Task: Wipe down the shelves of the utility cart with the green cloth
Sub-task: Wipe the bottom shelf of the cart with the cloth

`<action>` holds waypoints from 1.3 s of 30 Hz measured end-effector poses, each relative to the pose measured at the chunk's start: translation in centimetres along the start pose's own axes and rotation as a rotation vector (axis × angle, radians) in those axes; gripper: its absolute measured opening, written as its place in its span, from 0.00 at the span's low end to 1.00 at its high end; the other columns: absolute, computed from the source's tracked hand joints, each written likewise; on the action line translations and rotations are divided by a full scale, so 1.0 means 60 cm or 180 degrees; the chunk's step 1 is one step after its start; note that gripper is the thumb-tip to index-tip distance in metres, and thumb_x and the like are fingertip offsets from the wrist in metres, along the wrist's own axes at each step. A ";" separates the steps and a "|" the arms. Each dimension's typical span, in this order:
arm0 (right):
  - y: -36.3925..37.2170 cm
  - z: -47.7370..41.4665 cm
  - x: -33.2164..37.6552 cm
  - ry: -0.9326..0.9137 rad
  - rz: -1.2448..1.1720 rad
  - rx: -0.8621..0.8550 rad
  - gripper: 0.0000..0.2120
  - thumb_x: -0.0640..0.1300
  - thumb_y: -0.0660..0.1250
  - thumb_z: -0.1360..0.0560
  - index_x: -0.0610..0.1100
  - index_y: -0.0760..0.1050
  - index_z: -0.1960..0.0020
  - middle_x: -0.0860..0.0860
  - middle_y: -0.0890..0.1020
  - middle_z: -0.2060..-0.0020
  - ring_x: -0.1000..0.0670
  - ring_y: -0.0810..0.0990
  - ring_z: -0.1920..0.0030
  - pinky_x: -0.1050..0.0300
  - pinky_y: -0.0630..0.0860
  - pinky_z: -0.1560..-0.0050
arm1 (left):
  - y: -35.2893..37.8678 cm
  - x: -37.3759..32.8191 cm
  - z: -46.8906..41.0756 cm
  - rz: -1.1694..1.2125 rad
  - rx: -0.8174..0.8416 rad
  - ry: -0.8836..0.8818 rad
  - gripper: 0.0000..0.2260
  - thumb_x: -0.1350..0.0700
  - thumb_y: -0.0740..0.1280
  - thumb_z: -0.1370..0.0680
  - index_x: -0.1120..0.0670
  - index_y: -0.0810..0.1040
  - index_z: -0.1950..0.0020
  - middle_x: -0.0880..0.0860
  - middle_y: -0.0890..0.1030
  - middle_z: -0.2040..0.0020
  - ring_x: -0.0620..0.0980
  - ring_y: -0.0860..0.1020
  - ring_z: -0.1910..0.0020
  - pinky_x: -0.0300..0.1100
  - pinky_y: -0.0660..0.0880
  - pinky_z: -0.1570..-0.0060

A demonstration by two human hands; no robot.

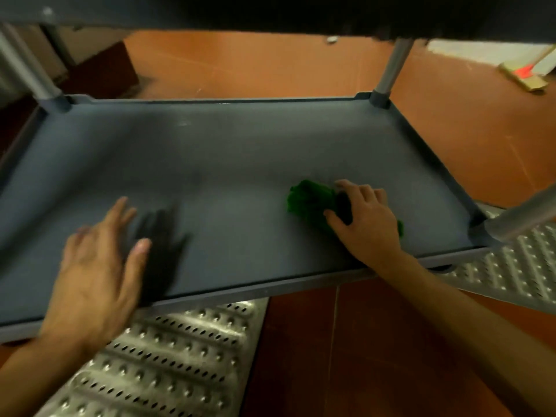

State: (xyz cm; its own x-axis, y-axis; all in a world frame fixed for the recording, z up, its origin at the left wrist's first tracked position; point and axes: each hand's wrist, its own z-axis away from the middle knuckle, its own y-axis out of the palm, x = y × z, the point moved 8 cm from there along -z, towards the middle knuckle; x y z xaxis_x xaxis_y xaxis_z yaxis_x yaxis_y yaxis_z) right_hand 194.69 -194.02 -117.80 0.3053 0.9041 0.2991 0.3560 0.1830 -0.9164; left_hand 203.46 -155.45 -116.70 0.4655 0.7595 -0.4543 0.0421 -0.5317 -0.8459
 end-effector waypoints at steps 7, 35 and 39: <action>0.050 -0.048 0.082 0.0444 0.0110 -0.0052 0.26 0.62 0.65 0.26 0.51 0.74 0.33 0.46 0.75 0.40 0.40 0.68 0.36 0.43 0.70 0.44 | -0.049 0.142 0.005 -0.0419 -0.0614 -0.0627 0.26 0.43 0.50 0.17 0.53 0.59 0.22 0.60 0.69 0.27 0.64 0.69 0.30 0.60 0.62 0.29; 0.114 0.015 0.379 -0.1141 -0.1091 0.0561 0.12 0.53 0.74 0.33 0.50 0.72 0.63 0.54 0.74 0.59 0.47 0.72 0.50 0.49 0.69 0.52 | -0.020 0.159 -0.082 -0.0006 -0.0391 -0.0343 0.27 0.41 0.48 0.15 0.58 0.78 0.39 0.59 0.79 0.40 0.58 0.77 0.40 0.50 0.73 0.41; 0.077 0.005 0.254 -0.0917 -0.0768 0.0450 0.12 0.52 0.75 0.33 0.49 0.72 0.62 0.53 0.76 0.58 0.47 0.72 0.49 0.52 0.68 0.54 | -0.012 0.170 -0.102 -0.0180 -0.0396 -0.0247 0.25 0.39 0.47 0.15 0.53 0.79 0.43 0.58 0.80 0.43 0.51 0.74 0.46 0.45 0.69 0.47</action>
State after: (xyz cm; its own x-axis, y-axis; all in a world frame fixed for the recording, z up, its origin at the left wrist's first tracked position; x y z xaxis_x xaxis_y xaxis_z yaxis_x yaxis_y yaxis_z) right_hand 200.71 -179.28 -117.56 -0.0395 0.8963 0.4418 0.2558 0.4364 -0.8626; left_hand 213.58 -149.61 -118.99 0.3898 0.8137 -0.4313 0.1778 -0.5260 -0.8317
